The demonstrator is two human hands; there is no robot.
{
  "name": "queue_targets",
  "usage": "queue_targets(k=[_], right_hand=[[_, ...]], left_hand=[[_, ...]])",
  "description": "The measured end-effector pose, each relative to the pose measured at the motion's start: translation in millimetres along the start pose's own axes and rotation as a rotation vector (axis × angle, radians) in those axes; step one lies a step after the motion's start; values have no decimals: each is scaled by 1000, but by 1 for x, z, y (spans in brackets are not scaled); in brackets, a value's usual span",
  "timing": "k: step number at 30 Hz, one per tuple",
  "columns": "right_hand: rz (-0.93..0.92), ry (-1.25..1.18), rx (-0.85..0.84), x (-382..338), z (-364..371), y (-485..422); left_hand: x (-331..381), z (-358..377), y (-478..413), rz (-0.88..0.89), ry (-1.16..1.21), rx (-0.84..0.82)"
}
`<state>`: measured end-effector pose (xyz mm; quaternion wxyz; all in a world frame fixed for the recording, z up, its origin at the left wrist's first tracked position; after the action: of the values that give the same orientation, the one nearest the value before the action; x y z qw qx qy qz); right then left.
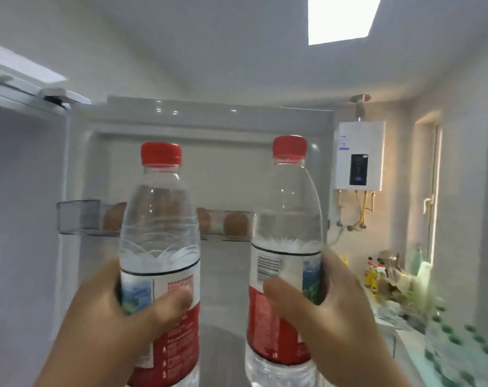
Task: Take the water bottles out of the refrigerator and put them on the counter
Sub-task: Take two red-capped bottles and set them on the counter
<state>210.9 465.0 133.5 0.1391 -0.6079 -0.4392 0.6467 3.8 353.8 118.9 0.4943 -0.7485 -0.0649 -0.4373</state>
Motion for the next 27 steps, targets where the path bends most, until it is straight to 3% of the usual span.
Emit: queue_targets(k=[7,17,27], right_hand=[[72,234,260,3,-159,24],[141,627,553,12,-356,76],[255,789,758,87,-528,65]], left_hand=[[63,147,18,144,133,-247],[111,399,51,93,400,-582],[120,648,50,106,537,-799]])
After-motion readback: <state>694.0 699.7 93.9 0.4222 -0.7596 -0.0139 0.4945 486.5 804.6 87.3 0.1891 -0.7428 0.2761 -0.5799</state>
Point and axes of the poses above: each hand's wrist, its own y-axis away from the middle knuckle, its own z-axis out of the palm, x = y × z, the point moved 7 cm from there along -y, towards the middle knuckle, and after that the axes turned 9 degrees about -y, right-handed, at the moved point
